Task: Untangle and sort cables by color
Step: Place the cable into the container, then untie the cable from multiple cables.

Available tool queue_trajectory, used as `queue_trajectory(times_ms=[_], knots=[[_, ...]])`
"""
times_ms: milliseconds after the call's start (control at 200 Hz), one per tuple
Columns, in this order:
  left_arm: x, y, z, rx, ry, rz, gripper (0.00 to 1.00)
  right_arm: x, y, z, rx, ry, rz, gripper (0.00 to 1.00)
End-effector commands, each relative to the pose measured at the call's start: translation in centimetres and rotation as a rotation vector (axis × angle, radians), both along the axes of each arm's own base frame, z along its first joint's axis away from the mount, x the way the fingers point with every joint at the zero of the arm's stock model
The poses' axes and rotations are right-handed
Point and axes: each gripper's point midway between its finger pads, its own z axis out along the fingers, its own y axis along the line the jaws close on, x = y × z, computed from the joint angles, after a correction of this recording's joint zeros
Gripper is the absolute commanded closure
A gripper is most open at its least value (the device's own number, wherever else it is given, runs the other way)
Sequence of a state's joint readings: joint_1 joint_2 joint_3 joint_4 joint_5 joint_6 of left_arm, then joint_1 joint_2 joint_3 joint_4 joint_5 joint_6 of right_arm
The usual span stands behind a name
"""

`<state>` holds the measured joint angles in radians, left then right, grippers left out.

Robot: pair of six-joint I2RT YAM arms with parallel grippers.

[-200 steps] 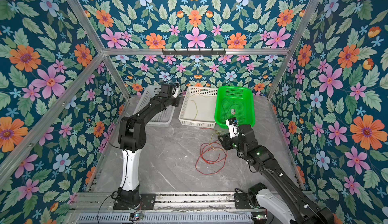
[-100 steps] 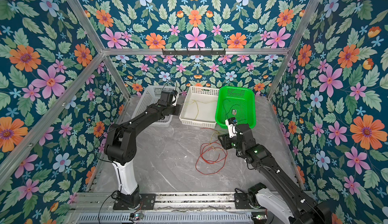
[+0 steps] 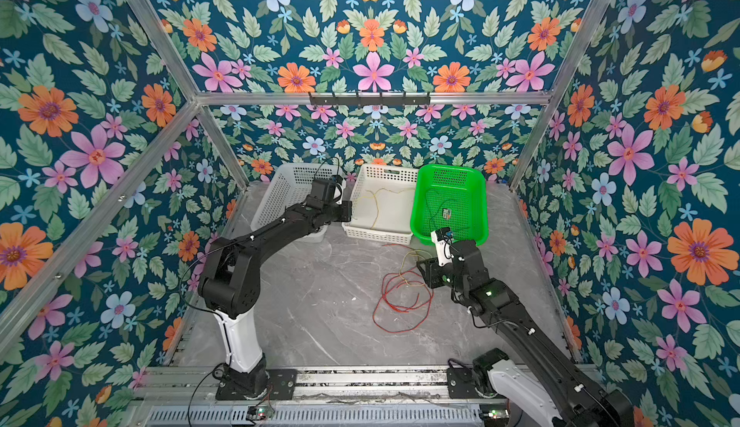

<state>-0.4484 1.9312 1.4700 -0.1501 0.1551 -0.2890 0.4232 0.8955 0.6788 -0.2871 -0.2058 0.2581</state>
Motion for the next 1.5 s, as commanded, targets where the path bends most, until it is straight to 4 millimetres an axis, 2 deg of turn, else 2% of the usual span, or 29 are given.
queue_trajectory(times_ms=[0, 85, 170, 210, 230, 270, 395, 455, 610, 700, 810, 850, 920, 980, 1125, 1240, 1355, 1496], knots=[[-0.3, 0.0, -0.8, 0.007, 0.004, 0.02, 1.0, 0.1, -0.2, 0.1, 0.001, -0.009, -0.018, 0.55], [-0.7, 0.2, -1.2, 0.01, 0.012, 0.024, 1.0, 0.0, -0.3, 0.0, -0.005, -0.008, -0.019, 0.55], [-1.3, 0.3, -0.9, 0.0, 0.007, 0.018, 0.73, 0.0, -0.3, 0.0, -0.007, -0.008, -0.018, 0.56], [-1.6, 0.3, -0.4, -0.004, -0.003, 0.017, 0.63, 0.0, -0.3, 0.0, -0.007, -0.007, -0.019, 0.55], [-1.7, 0.4, -0.1, -0.005, -0.01, 0.017, 0.54, 0.1, -0.3, 0.0, -0.006, -0.008, -0.019, 0.56], [-2.0, 0.4, 0.6, -0.009, -0.023, 0.015, 0.42, 0.1, -0.3, -0.1, -0.007, -0.008, -0.019, 0.56], [-3.0, 0.5, 3.6, -0.041, -0.086, -0.002, 0.11, 0.2, -0.2, -0.4, -0.002, -0.002, -0.018, 0.56], [-3.6, 0.6, 5.1, -0.057, -0.118, -0.011, 0.01, 0.2, -0.1, -0.5, 0.001, 0.003, -0.015, 0.56], [-5.3, 1.2, 9.1, -0.105, -0.213, -0.027, 0.0, 0.2, -0.1, -0.8, -0.003, 0.016, -0.014, 0.55], [-7.0, 1.7, 11.8, -0.161, -0.308, -0.037, 0.0, 0.2, -0.5, -1.7, -0.03, 0.057, -0.04, 0.53], [-9.3, 2.5, 13.5, -0.209, -0.391, -0.049, 0.0, 0.1, -0.9, -3.4, -0.054, 0.134, -0.066, 0.5], [-10.4, 2.3, 13.6, -0.206, -0.421, -0.086, 0.0, 0.0, -0.7, -4.1, -0.05, 0.162, -0.07, 0.5], [-11.7, 1.7, 12.9, -0.162, -0.442, -0.129, 0.0, -0.3, -0.3, -5.3, -0.034, 0.204, -0.056, 0.5], [-12.7, 0.9, 11.3, -0.119, -0.412, -0.175, 0.0, -0.6, -0.2, -6.5, -0.035, 0.241, -0.051, 0.5], [-15.1, -1.0, 7.5, -0.065, -0.369, -0.263, 0.0, -0.5, -2.2, -9.1, -0.117, 0.326, -0.168, 0.5], [-15.9, -1.6, 5.4, -0.071, -0.344, -0.273, 0.0, 0.2, -3.1, -10.3, -0.127, 0.377, -0.243, 0.51], [-16.0, -2.0, 5.2, -0.095, -0.34, -0.279, 0.0, 1.1, -3.6, -11.6, -0.132, 0.413, -0.294, 0.53], [-15.9, -2.3, 5.8, -0.104, -0.357, -0.288, 0.0, 2.2, -3.6, -13.0, -0.137, 0.45, -0.336, 0.54]])
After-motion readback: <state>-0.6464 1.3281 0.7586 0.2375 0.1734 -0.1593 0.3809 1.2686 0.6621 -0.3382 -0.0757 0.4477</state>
